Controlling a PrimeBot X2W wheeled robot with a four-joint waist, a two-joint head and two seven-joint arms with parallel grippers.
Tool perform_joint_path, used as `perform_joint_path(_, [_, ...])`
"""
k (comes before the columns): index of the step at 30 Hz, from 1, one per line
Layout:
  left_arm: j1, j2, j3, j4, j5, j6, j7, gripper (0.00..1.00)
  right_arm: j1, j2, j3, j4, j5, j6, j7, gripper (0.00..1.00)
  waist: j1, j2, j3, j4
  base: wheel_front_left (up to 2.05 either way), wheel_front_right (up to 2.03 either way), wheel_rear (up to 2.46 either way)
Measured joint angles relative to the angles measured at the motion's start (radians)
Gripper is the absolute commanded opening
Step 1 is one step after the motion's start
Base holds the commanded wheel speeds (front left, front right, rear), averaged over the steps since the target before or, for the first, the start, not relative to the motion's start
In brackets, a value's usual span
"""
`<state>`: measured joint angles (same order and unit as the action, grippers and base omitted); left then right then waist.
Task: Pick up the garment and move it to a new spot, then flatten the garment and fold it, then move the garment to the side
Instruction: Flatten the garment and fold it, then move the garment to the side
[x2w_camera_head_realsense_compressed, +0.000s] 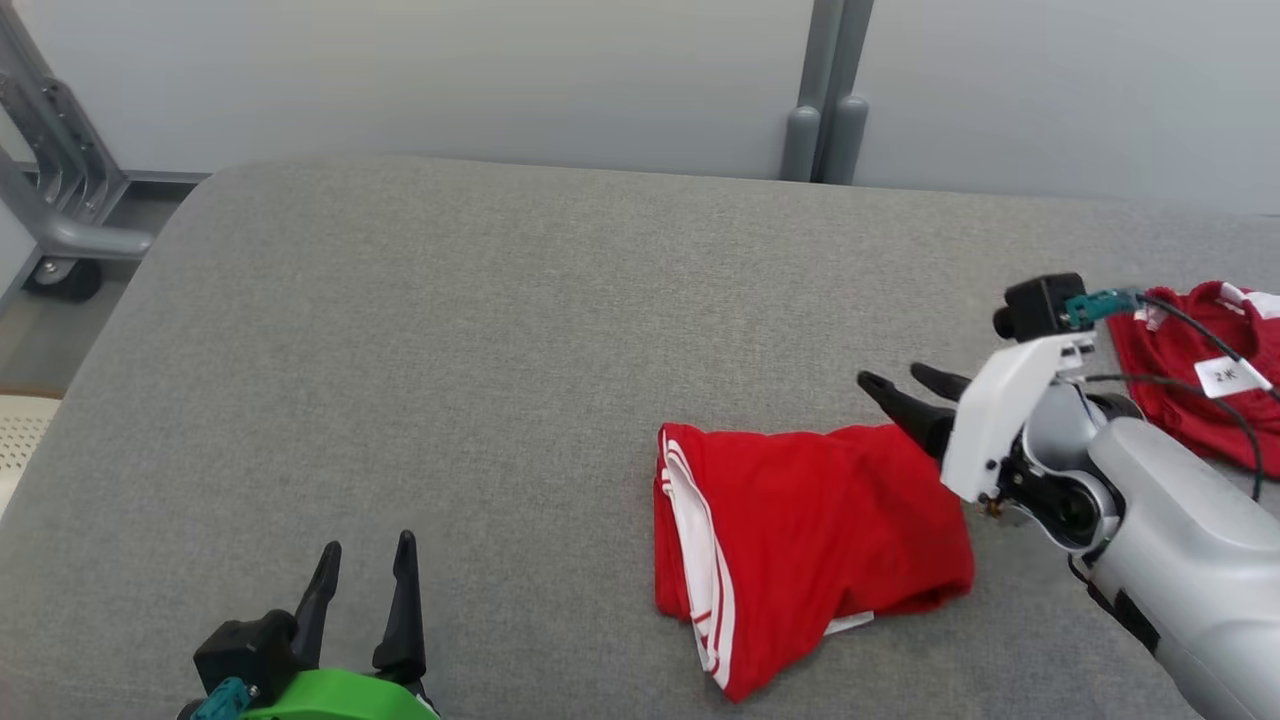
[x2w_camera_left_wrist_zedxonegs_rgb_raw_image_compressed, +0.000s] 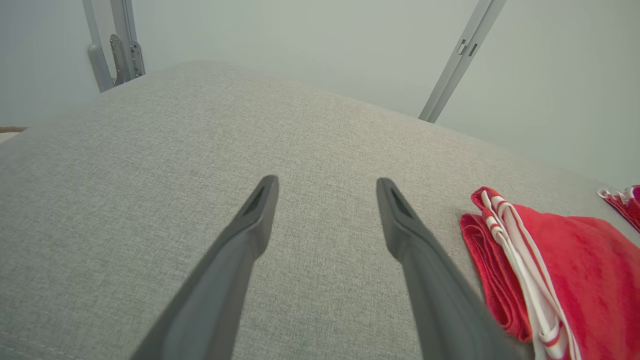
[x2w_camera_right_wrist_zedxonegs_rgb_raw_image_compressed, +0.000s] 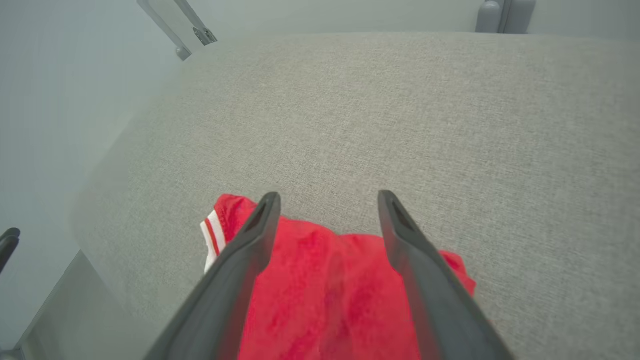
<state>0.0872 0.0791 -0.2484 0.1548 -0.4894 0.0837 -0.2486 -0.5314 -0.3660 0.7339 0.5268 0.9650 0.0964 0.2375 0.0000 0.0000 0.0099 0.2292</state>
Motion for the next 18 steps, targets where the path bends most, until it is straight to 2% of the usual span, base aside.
perform_joint_path(7, [0.000,0.001,0.004,-0.009,0.002,0.000,0.000,1.00,0.112,-0.059,-0.024,0.034,0.022,-0.002,-0.024,1.00,0.0000,0.0000,0.004,-0.050,0.00,0.00,0.00])
perform_joint_path(18, [-0.001,0.003,-0.022,-0.026,0.013,-0.002,0.000,1.00,0.155,-0.055,-0.046,0.042,0.065,-0.002,-0.056,1.00,0.0000,0.0000,0.041,-0.086,0.00,0.00,0.00])
